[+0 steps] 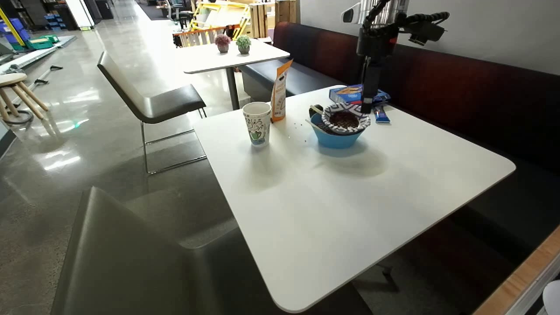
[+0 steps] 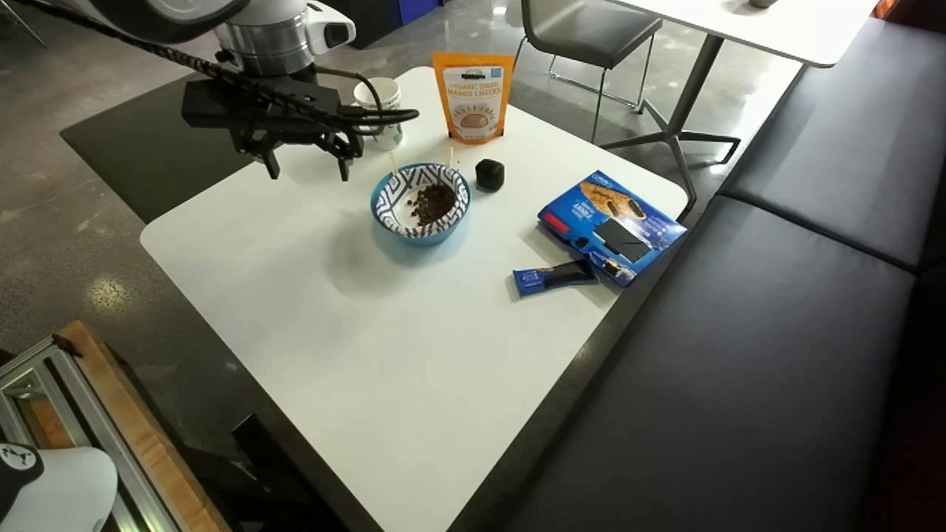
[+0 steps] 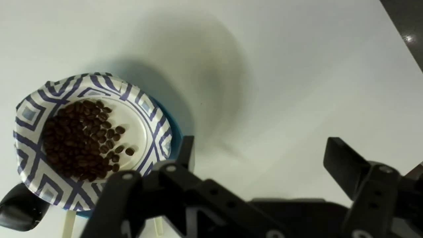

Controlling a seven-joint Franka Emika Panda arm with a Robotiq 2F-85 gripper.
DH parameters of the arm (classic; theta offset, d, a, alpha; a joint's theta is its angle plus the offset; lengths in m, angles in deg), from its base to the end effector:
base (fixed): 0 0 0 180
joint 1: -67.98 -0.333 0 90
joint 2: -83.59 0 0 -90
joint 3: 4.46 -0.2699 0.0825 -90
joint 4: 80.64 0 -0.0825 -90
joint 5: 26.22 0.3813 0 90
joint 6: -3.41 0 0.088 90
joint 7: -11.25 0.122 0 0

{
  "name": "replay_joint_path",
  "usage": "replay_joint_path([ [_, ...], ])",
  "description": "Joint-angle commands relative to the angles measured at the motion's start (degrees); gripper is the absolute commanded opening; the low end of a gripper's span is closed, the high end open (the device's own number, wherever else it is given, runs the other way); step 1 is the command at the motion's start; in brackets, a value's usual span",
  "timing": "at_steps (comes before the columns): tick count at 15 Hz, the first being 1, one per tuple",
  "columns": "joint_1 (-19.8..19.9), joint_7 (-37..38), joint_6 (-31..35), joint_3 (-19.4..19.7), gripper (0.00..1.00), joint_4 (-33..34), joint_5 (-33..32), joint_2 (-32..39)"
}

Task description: Pick up the knife and place it in the blue bowl

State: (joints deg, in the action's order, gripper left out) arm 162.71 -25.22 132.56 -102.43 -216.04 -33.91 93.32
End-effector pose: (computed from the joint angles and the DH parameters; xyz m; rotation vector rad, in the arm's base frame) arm 0.4839 0.0337 0.2702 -2.8179 -1.1766 0.0839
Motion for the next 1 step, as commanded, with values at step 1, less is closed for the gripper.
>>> replay_joint_path([
  [1,0.0,0.1,0.0,-0.1,1.0,0.0,0.0,0.0],
])
